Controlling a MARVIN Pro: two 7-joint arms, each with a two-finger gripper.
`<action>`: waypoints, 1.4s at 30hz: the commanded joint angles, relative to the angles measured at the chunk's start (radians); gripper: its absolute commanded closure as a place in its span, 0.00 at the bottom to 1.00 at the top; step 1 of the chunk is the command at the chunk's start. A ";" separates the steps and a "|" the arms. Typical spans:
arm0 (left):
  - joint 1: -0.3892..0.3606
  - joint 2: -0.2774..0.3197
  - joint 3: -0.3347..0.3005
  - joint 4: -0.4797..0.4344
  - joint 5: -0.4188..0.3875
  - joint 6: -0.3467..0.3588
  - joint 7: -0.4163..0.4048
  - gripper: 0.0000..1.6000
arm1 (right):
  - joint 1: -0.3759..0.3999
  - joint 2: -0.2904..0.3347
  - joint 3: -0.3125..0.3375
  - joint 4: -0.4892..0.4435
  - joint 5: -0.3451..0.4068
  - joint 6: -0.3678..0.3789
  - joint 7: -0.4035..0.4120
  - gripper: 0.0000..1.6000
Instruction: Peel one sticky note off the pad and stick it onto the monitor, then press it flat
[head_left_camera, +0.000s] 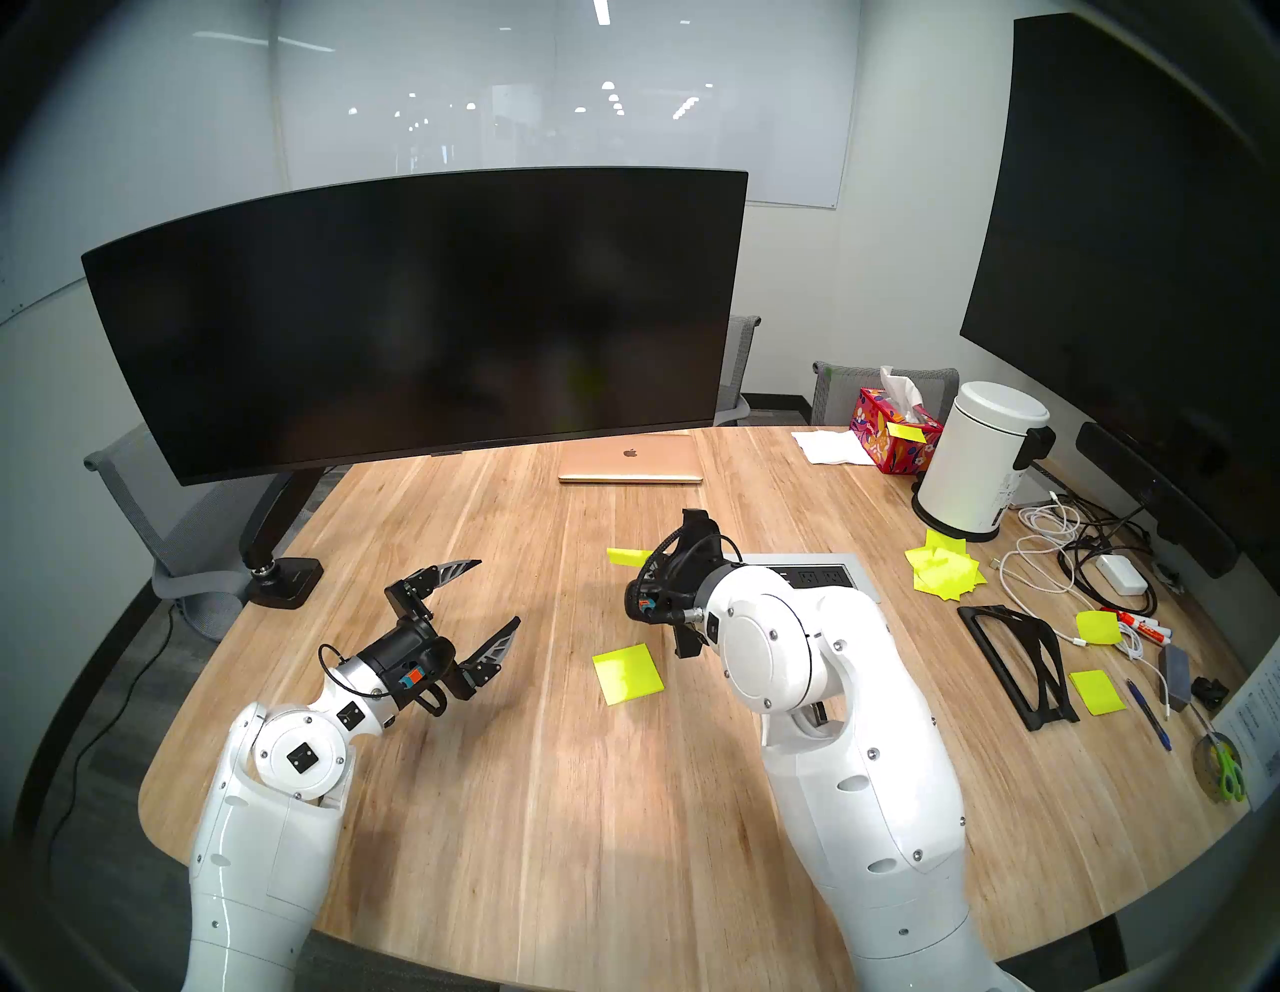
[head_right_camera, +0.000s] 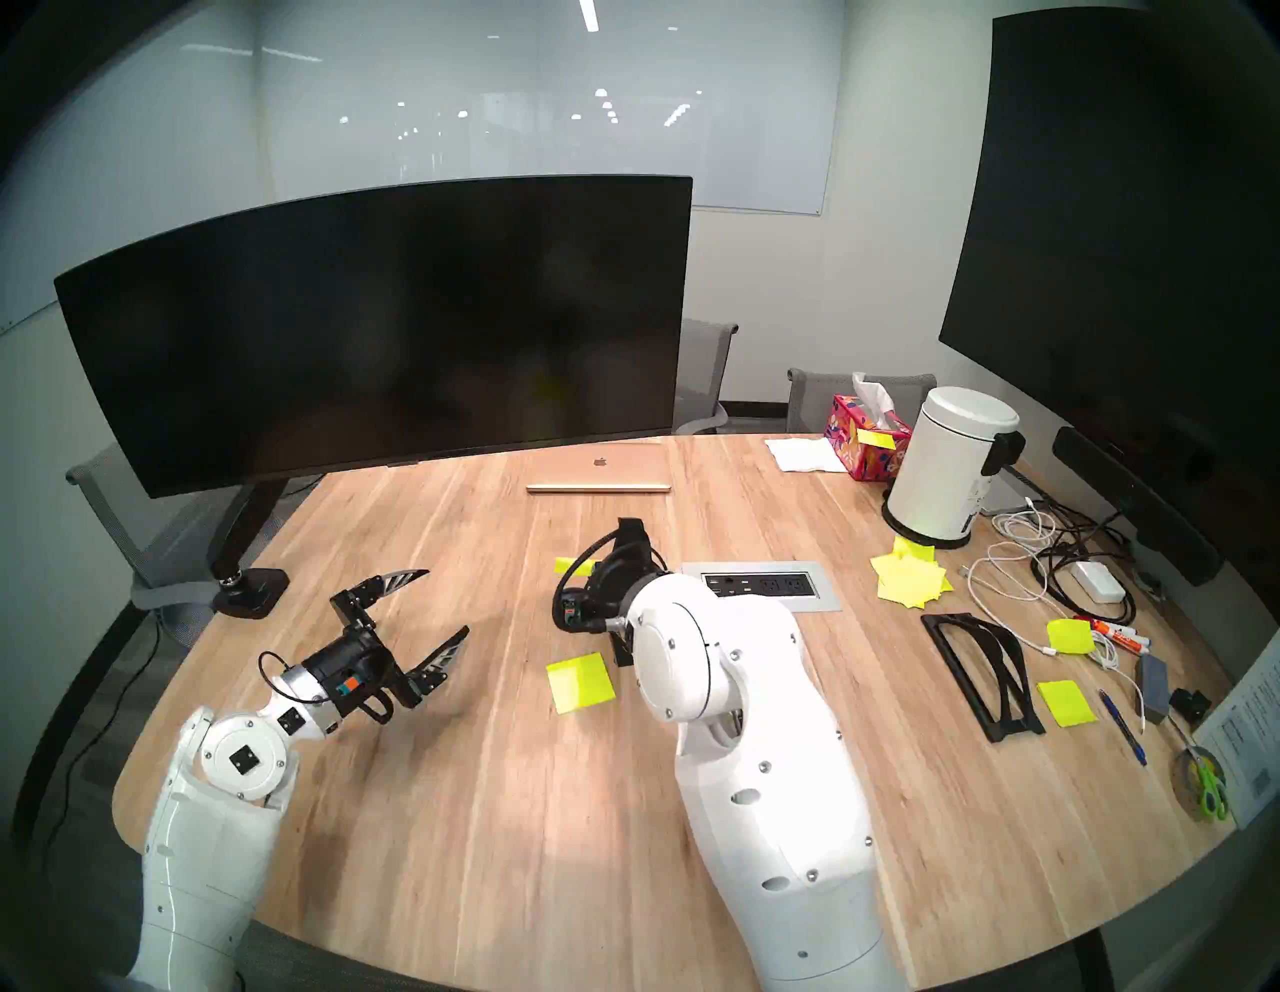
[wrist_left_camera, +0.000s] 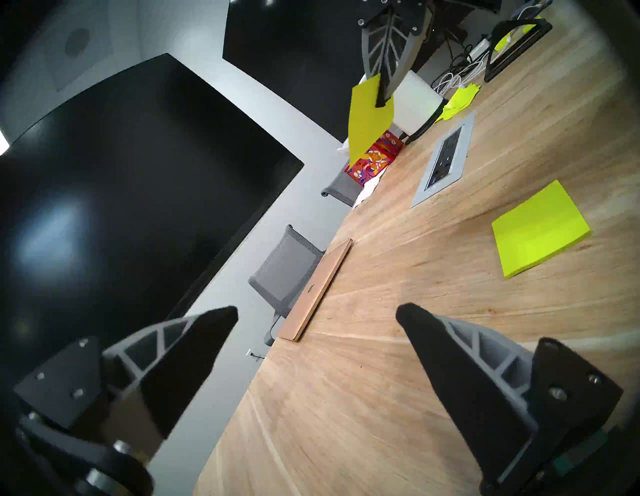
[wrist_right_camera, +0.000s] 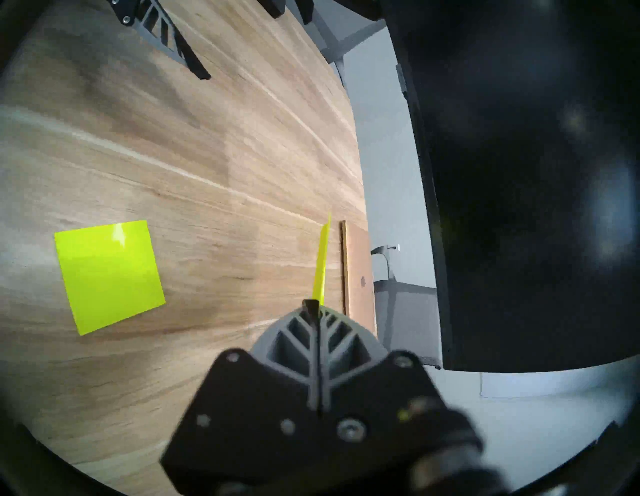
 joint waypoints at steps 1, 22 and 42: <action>-0.002 0.001 -0.001 -0.021 -0.004 -0.004 -0.001 0.00 | 0.021 0.010 -0.079 -0.011 -0.053 0.096 -0.109 1.00; -0.003 -0.004 -0.005 -0.021 -0.003 -0.007 -0.006 0.00 | 0.152 -0.037 -0.166 0.140 -0.117 0.218 -0.184 1.00; -0.005 -0.009 -0.009 -0.020 -0.002 -0.009 -0.011 0.00 | 0.271 -0.102 -0.212 0.246 -0.200 0.317 -0.242 1.00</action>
